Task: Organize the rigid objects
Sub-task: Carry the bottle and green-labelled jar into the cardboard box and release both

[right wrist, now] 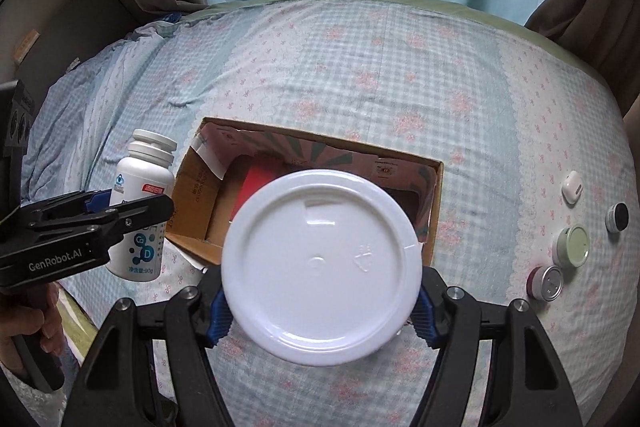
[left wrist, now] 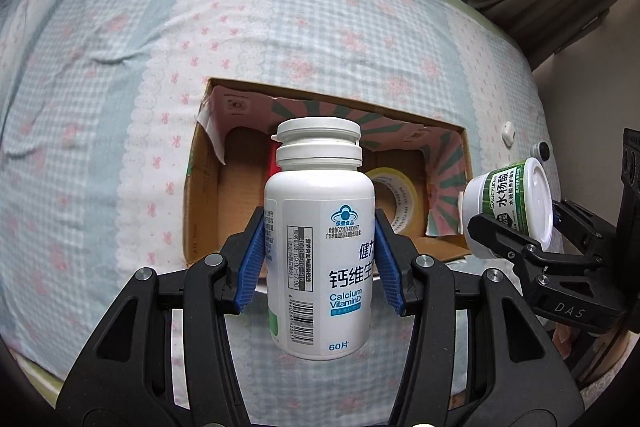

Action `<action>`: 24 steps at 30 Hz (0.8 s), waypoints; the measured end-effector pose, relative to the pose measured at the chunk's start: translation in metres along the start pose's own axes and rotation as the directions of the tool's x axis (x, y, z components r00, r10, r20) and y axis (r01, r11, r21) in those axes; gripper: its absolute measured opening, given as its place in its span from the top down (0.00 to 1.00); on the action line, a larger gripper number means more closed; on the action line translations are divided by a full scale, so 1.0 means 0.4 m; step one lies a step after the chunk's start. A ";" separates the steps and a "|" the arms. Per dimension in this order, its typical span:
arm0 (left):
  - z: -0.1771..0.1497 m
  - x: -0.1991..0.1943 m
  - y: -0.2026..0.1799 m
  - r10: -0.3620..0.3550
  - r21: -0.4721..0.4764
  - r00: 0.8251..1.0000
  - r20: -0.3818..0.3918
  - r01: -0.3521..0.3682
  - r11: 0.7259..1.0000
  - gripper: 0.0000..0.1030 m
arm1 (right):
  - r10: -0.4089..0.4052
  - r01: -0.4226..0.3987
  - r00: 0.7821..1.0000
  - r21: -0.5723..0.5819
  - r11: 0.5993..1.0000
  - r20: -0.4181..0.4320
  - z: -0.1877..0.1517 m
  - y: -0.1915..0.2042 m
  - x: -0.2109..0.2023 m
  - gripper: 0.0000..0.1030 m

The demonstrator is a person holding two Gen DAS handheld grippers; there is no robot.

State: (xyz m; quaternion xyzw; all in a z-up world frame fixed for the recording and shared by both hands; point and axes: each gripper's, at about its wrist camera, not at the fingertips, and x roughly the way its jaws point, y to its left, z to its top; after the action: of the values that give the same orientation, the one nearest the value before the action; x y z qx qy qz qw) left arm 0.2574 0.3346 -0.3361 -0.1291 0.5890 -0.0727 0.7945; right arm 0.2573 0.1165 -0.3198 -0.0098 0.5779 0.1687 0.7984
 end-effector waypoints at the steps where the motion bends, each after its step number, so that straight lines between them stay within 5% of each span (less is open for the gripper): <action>1: 0.005 0.023 0.013 0.005 -0.008 1.000 -0.012 -0.005 1.000 0.55 | 0.002 -0.002 1.000 0.005 1.000 -0.014 0.004 -0.002 0.029 0.35; 9: 0.035 0.197 0.079 0.077 -0.015 0.993 -0.085 -0.078 0.997 0.55 | -0.004 0.009 0.991 0.038 0.999 -0.134 0.006 -0.023 0.231 0.35; 19: 0.059 0.270 0.094 0.142 0.018 0.981 -0.133 -0.140 0.990 0.53 | -0.026 0.043 0.975 0.077 0.996 -0.220 -0.004 -0.045 0.316 0.35; 20: 0.062 0.262 0.094 0.121 0.010 0.985 -0.120 -0.120 0.993 0.34 | -0.025 0.044 0.976 0.084 0.996 -0.214 -0.004 -0.047 0.316 0.35; 21: 0.065 0.252 0.094 0.093 0.000 0.990 -0.106 -0.093 0.996 0.02 | -0.017 0.036 0.980 0.092 0.995 -0.198 -0.005 -0.051 0.313 0.33; 23: 0.069 0.232 0.084 0.045 -0.007 0.996 -0.079 -0.046 0.999 0.00 | -0.003 0.016 0.991 0.092 0.996 -0.137 -0.003 -0.054 0.293 0.02; 24: 0.071 0.227 0.076 0.063 0.007 0.995 -0.075 -0.062 0.998 0.00 | -0.008 0.017 0.994 0.080 0.997 -0.107 -0.001 -0.052 0.281 0.00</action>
State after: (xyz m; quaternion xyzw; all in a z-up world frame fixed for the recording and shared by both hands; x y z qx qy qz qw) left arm 0.3101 0.3427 -0.4204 -0.1057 0.6222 -0.0542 0.7738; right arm 0.2936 0.1257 -0.4278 0.0098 0.6260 0.1396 0.7672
